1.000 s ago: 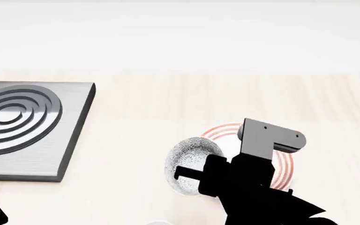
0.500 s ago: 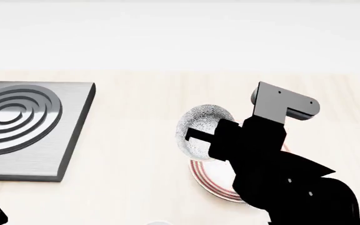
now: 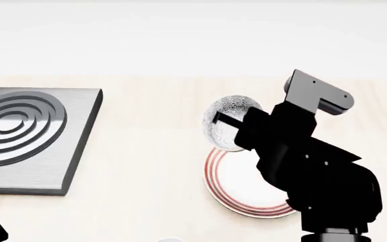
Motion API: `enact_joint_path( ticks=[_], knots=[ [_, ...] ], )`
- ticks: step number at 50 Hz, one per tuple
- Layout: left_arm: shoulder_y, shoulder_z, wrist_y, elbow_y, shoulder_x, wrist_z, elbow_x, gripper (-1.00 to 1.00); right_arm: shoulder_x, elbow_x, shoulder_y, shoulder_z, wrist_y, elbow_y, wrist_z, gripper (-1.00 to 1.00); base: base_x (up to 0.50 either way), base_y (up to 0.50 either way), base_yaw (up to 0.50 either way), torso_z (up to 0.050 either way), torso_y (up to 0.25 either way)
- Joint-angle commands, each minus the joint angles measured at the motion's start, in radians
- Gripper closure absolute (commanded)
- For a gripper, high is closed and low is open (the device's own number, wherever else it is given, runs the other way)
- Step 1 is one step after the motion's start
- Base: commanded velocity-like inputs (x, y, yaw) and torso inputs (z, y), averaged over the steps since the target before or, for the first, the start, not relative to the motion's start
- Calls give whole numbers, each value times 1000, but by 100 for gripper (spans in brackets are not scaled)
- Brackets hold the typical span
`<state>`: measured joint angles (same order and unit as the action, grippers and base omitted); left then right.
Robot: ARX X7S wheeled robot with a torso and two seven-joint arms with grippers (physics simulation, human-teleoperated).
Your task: Pick the akita bowl between the plate and the ramekin and place it on the plate.
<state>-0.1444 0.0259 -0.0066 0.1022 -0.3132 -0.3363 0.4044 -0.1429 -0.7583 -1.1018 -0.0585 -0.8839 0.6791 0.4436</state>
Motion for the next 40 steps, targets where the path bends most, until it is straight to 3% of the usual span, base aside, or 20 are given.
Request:
enact_joint_path(
  ticks=[1,16,26,40],
  knots=[
    [-1,-3,4,5,-1,-1,1,-100,13,26,-85,14,100,196,-49,100,0,0,0,0,0],
    [-3,-6,5,7,-3,-3,2,-100,33,62,-248,52,296,623,-116,100,0,0,0,0,0],
    [-1,-8,-1,-2,-6,-7,6,-100,43,130,-237,169,316,629,-77,100,0,0,0,0,0],
    [-2,-11,8,8,-6,-5,7,-100,67,394,-220,478,324,629,-71,100,0,0,0,0,1]
  ],
)
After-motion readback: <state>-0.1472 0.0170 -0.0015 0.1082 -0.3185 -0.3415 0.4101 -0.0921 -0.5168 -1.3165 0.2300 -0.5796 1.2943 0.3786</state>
